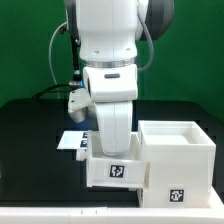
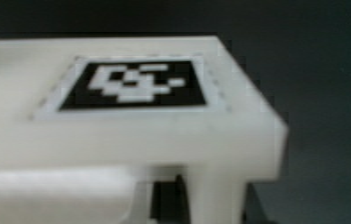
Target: Assemble drawer
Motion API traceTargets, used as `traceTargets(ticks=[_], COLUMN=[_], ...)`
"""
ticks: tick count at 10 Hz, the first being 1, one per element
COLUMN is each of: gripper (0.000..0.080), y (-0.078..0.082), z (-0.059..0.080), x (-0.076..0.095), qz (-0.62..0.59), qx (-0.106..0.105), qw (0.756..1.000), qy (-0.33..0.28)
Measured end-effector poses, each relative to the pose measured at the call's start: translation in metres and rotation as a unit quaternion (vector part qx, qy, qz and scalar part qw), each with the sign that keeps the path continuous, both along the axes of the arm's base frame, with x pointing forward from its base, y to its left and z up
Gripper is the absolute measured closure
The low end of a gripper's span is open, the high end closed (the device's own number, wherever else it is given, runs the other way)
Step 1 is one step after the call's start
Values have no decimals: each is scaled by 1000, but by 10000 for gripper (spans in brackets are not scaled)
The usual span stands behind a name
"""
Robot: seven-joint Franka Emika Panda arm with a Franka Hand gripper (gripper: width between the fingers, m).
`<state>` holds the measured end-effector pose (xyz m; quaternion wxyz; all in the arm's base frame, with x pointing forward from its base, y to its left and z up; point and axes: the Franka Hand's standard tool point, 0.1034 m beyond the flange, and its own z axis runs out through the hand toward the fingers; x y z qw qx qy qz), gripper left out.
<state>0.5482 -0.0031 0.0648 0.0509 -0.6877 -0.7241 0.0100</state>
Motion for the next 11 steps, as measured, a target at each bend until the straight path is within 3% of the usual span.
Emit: traceTargets(ticks=[11], gripper=[767], y=[6], z=[-2], x=[-1], qz=[-8], qx=[-2], qw=[1000], qy=[3])
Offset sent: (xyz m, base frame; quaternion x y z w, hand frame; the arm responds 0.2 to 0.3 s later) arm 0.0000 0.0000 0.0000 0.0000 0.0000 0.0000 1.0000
